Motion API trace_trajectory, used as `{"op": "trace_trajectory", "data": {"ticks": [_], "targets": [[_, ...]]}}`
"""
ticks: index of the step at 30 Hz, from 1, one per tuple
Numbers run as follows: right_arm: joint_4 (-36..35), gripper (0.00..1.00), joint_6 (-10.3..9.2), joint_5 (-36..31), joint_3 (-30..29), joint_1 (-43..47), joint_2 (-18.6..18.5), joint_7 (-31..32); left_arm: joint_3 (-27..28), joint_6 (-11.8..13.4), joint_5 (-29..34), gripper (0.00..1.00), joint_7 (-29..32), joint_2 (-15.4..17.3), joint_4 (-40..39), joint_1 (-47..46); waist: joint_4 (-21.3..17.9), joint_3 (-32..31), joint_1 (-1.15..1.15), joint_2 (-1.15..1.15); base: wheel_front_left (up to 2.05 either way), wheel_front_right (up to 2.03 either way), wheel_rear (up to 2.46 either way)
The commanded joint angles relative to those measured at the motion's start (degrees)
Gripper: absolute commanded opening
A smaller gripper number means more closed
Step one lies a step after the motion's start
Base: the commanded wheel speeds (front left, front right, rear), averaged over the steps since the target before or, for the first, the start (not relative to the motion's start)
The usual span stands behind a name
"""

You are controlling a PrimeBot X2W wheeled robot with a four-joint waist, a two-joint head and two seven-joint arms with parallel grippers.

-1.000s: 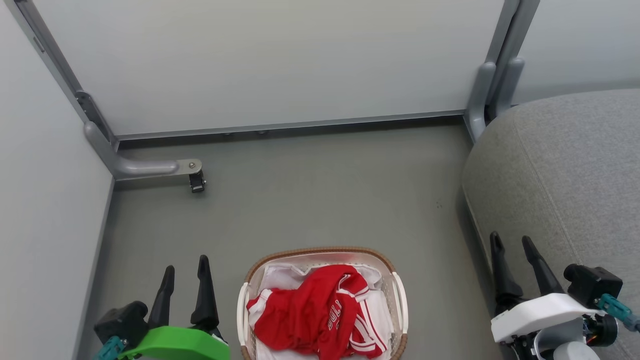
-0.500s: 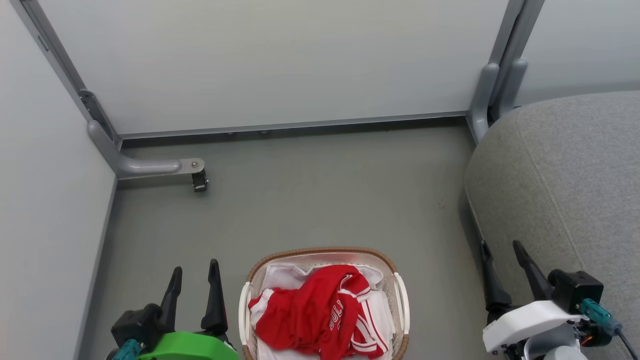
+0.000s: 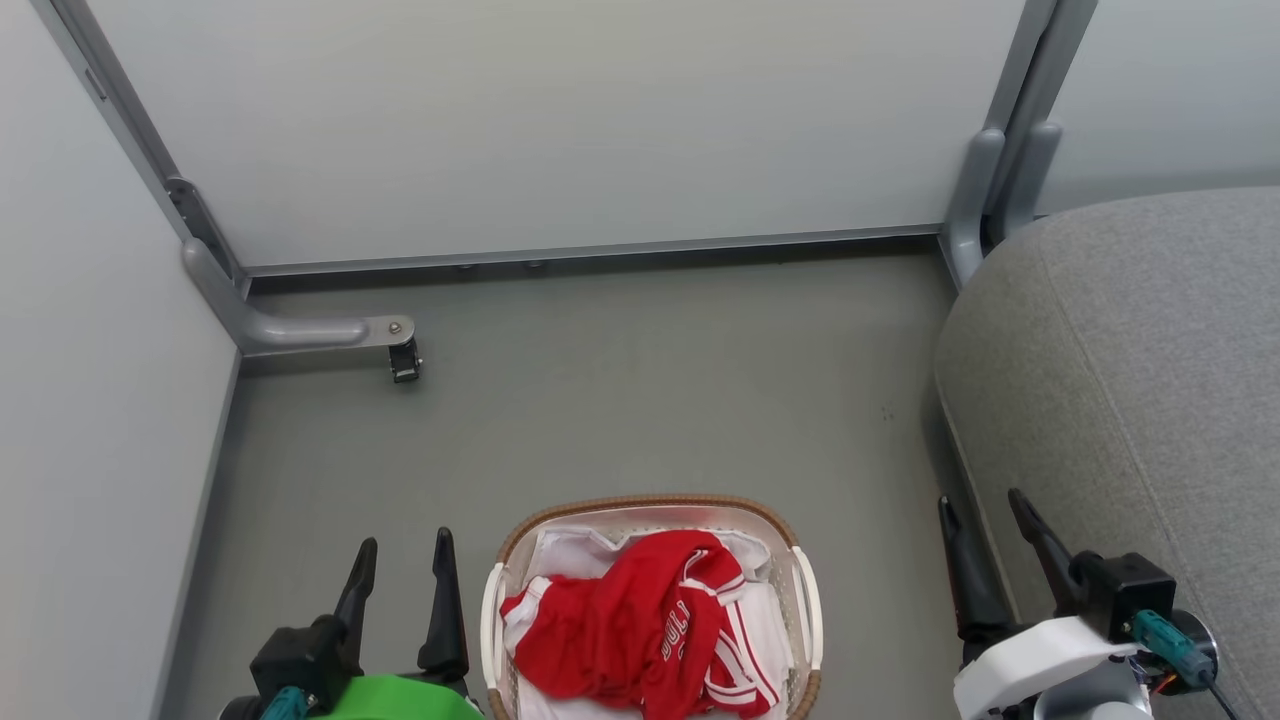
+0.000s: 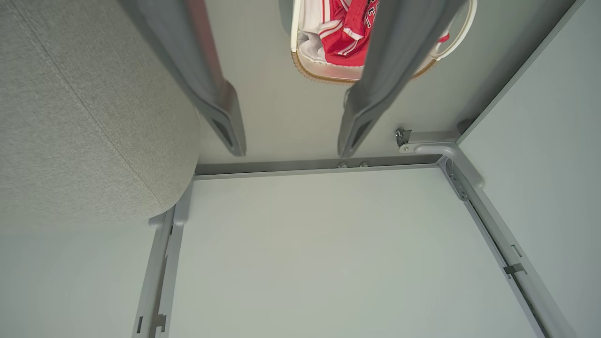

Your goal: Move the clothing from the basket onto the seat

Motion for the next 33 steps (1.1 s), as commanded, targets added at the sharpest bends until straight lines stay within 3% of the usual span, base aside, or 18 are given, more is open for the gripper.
{"op": "trace_trajectory", "data": {"ticks": [1,33], "targets": [[0.20,1.00,0.00,-1.12,0.19,0.56,-0.36,-0.56,-0.24,0.32,1.20,1.00,-0.60,0.37,-0.03,1.00,0.06,0.01,0.00,0.00,0.00,0.00,0.00],[-0.23,1.00,-0.01,-0.58,0.26,1.20,-0.35,-0.53,-0.85,0.22,1.33,1.00,-0.38,0.37,0.70,1.42,-0.07,0.51,0.00,0.00,0.00,0.00,0.00]]}}
